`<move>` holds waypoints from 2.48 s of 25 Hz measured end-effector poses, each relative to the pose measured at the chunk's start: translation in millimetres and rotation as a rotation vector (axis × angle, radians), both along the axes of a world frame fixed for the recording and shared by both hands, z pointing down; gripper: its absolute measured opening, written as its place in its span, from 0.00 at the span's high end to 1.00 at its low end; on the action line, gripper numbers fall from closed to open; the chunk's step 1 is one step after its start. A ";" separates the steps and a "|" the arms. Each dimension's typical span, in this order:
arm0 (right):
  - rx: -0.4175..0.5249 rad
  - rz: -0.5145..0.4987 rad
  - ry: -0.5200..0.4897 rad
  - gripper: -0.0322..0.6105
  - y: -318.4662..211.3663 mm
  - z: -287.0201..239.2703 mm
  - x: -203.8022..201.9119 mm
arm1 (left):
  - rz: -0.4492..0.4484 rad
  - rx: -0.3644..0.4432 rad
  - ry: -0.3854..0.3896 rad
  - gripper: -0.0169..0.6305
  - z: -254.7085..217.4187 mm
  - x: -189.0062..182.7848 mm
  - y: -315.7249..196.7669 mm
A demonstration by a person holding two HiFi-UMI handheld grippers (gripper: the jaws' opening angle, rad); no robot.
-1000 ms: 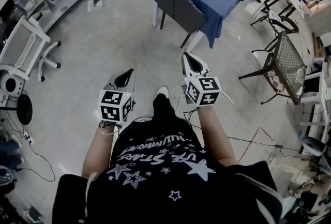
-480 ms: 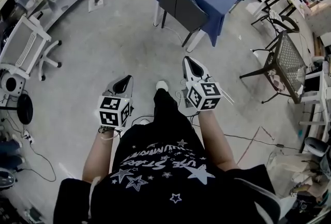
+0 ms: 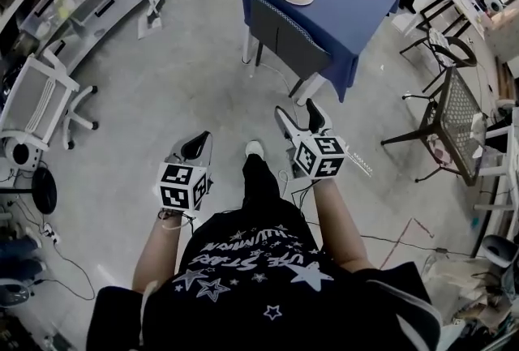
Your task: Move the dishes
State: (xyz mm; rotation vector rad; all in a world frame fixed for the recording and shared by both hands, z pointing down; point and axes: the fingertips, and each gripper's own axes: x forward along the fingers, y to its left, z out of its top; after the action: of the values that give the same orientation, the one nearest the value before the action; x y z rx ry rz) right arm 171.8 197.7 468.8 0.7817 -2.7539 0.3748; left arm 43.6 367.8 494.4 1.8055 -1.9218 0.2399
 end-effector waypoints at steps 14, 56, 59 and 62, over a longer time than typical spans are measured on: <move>-0.027 0.045 0.010 0.39 -233.4 -7.2 -70.9 | -0.022 -0.018 -0.021 0.94 -17.9 -79.6 -207.1; 0.010 0.325 0.225 0.39 -513.3 17.2 -239.0 | 0.396 -0.032 0.030 0.94 0.7 -249.9 -540.1; 0.036 0.356 0.245 0.48 -524.6 17.6 -240.4 | 0.439 -0.038 0.038 0.94 2.9 -251.3 -556.5; 0.042 0.351 0.246 0.51 -529.9 16.5 -245.6 | 0.474 -0.043 0.043 0.94 4.8 -254.8 -568.4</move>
State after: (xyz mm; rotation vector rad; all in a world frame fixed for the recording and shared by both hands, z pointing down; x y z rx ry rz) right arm -73.7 -332.3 485.3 1.2380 -2.4021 0.2650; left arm -211.2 -200.5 499.2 2.1949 -1.4225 0.3913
